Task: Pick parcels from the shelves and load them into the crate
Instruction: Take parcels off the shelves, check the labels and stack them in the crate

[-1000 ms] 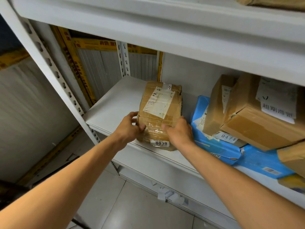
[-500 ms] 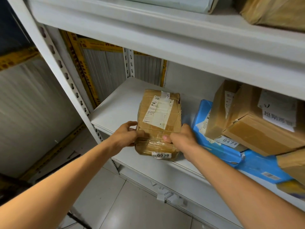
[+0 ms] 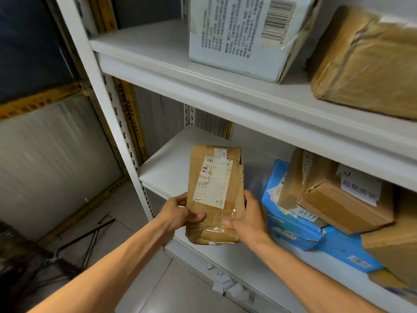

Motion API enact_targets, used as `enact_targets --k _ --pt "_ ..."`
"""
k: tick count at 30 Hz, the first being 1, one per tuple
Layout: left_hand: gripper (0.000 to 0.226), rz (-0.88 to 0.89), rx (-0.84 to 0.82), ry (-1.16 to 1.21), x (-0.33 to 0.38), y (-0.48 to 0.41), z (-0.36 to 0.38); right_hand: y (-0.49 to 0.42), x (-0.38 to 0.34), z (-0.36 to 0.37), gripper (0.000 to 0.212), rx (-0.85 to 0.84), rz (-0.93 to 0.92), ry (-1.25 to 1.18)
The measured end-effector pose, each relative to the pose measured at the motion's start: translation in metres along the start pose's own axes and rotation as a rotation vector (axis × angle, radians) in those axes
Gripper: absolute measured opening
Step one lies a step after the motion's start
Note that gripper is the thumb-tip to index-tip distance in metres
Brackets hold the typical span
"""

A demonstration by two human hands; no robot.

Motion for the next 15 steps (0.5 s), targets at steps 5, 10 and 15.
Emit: enact_targets --k 5,10,15 --pt "0.076 0.102 0.05 0.094 0.0 0.031 -0.012 0.014 -0.008 -0.005 0.083 -0.016 -0.002 -0.246" --pt "0.069 0.121 0.082 0.078 0.002 0.058 -0.021 0.024 -0.007 0.001 0.06 -0.17 0.053 -0.314" --pt "0.072 0.18 0.11 0.093 -0.006 0.07 -0.016 0.033 0.012 0.019 0.092 -0.136 0.116 -0.516"
Point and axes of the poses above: each hand's wrist, its own y-axis away from the middle knuckle, its own z-axis out of the palm, x = y × z, the point moved 2 cm from there along -y, towards the middle knuckle
